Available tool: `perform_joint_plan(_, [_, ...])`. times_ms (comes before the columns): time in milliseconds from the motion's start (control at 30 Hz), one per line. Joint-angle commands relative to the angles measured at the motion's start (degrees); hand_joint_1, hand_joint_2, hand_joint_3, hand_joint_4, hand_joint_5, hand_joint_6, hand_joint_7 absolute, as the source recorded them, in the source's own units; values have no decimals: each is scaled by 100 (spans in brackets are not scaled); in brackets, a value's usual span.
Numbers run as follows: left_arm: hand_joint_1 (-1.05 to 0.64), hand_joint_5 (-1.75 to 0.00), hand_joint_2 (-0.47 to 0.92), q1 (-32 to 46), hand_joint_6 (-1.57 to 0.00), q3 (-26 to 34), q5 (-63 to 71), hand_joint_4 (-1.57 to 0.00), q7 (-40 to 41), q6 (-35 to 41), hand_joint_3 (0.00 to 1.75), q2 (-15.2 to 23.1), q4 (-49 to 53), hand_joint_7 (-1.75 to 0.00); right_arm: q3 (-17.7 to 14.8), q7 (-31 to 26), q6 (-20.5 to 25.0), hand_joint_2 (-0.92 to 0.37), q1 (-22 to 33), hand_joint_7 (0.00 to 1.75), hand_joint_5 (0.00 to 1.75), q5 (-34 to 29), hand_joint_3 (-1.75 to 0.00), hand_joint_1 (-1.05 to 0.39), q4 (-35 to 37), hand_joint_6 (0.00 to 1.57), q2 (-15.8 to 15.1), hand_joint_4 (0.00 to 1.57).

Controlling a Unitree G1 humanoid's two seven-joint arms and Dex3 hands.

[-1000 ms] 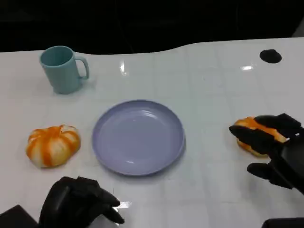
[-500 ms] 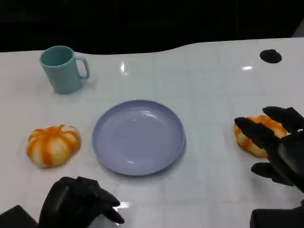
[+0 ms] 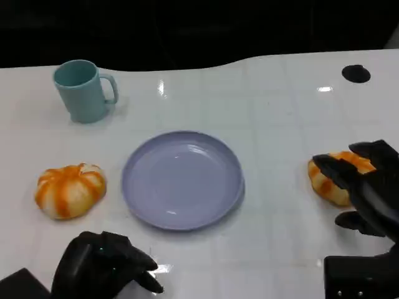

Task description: Grasp the bread from the table and place it into the plate.

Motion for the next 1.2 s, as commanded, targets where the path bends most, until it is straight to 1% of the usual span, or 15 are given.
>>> perform_joint_plan(33, [-105, -43, 89, 16, -157, 22, 7, -157, 25, -21, 0, 64, -32, -25, 129, -74, 165, -78, -89, 2, 57, -21, 0, -47, 68, 40, -26, 5])
perform_joint_plan(100, [-105, -43, 89, 24, -157, 17, 25, -157, 36, -53, 0, 61, -39, -25, 177, -1, 266, -78, -115, 1, 56, -21, 0, -46, 69, 39, -32, 5])
perform_joint_plan(233, [-105, -43, 90, 20, -157, 20, 8, -157, 18, -64, 0, 58, -16, -24, 276, -13, 328, -79, -245, 1, 55, 10, 0, -44, 276, 40, -31, 7])
perform_joint_plan(400, [-105, -42, 88, 18, -157, 14, -4, -156, 7, -40, 0, 52, -7, -24, 413, 103, 487, -79, -590, 1, 50, 71, 0, -41, 691, 41, 46, 9])
perform_joint_plan(600, [-105, -43, 89, 57, -157, 11, 18, -157, 51, -34, 0, 44, -60, -24, 613, 9, 561, -80, -1060, 0, 39, 150, 0, -37, 1461, 41, 153, 15])
perform_joint_plan(700, [-105, -43, 89, 84, -157, 10, 10, -157, 55, -16, 0, 42, -105, -25, 731, -105, 613, -80, -1285, 0, 35, 158, 0, -36, 1922, 39, 238, 16])
perform_joint_plan(833, [-105, -43, 89, 114, -157, 1, 34, -157, 83, -17, 0, 48, -152, -25, 860, -220, 623, -80, -1503, 0, 32, 215, 0, -36, 2368, 38, 303, 17])
perform_joint_plan(1100, [-105, -43, 89, 153, -157, -11, 37, -157, 97, 5, 0, 51, -222, -25, 1134, -286, 635, -82, -1807, 0, 18, 297, 0, -41, 3029, 39, 386, 27])
perform_joint_plan(1200, [-105, -43, 89, 159, -157, -17, 37, -157, 91, 23, 0, 57, -244, -25, 1233, -410, 526, -83, -1925, 2, 15, 345, 0, -41, 3343, 46, 408, 39])
